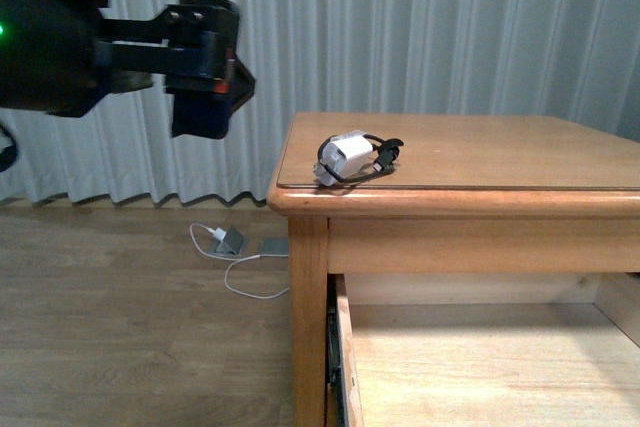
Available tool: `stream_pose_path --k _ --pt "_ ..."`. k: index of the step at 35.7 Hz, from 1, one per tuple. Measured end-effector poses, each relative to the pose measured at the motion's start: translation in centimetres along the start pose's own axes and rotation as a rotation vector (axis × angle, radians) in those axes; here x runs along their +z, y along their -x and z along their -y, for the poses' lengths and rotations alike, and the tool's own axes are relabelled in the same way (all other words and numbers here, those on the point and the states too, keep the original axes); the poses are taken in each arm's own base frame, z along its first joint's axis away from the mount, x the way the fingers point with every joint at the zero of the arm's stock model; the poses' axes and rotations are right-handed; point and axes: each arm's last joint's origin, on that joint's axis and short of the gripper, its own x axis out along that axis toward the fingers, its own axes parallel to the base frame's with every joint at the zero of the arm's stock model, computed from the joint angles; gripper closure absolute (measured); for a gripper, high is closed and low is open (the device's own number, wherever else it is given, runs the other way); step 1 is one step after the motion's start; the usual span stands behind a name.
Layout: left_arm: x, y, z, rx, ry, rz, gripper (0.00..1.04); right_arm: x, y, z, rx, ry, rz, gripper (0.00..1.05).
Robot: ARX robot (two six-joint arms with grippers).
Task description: Put charger into drawer
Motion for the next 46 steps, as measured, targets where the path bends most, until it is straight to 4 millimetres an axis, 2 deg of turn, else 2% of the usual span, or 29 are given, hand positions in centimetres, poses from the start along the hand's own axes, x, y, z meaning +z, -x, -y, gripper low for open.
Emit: stream_pose_path --k 6,16,25,34,37,42,46 --pt "0.4 -4.1 1.8 -0.123 -0.026 0.027 0.06 0.0 0.0 0.0 0.0 0.0 0.0 0.09" --pt "-0.9 -8.3 3.0 -0.155 -0.054 -0.003 0.06 0.0 0.0 0.0 0.0 0.0 0.0 0.09" --pt "-1.8 -11.1 3.7 -0.198 -0.073 -0.023 0.06 0.0 0.0 0.0 0.0 0.0 0.0 0.09" --pt "-2.5 -12.5 4.6 -0.225 -0.104 -0.062 0.07 0.0 0.0 0.0 0.0 0.0 0.0 0.09" --pt "-2.9 -12.8 4.7 -0.219 -0.114 -0.076 0.16 0.0 0.0 0.0 0.0 0.0 0.0 0.09" --pt "-3.2 -13.0 4.8 -0.223 -0.122 -0.092 0.4 0.0 0.0 0.0 0.0 0.0 0.0 0.09" --pt "-3.2 -13.0 4.9 -0.222 -0.123 -0.085 0.53 0.0 0.0 0.0 0.0 0.0 0.0 0.09"
